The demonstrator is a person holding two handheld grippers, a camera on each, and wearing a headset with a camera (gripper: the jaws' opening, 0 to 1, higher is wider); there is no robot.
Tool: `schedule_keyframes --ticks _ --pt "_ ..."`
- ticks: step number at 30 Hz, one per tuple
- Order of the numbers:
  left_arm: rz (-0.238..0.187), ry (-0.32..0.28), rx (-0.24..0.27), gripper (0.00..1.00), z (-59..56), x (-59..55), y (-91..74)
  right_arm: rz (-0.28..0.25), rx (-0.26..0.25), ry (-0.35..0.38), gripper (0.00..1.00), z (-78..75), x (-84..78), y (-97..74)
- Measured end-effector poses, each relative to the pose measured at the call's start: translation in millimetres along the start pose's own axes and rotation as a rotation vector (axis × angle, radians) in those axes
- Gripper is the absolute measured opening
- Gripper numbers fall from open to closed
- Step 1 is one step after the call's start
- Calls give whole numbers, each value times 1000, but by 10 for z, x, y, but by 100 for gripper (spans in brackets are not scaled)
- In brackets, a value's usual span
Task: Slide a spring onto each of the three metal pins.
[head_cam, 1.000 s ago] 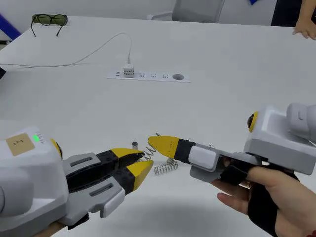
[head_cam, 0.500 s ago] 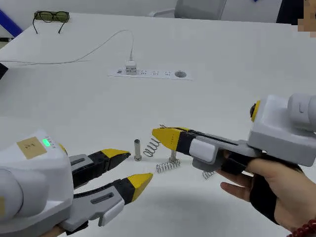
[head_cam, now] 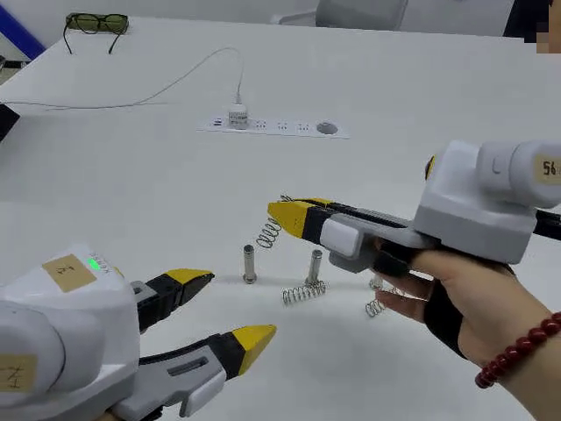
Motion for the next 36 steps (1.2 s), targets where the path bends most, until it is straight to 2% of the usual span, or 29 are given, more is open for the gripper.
schedule_keyframes --ticks 13,24,36 --pt "26 -16 15 69 4 -74 32 47 -55 -81 11 -124 -135 218" --pt "43 5 16 78 -3 -109 59 67 -74 -222 12 -200 -192 347" --pt "43 -19 21 87 5 -150 57 100 -87 -278 12 -226 -291 438"
Point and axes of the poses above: the centre of the closed fingertips' face, and the gripper's own axes: y roughly forward along the fingers, z roughly to its left, x roughly out of its top, the point moved 6 cm from there along -y, roughly backward along the fingers, and after that the axes turned 6 degrees about -y, right-handed, at the moved point
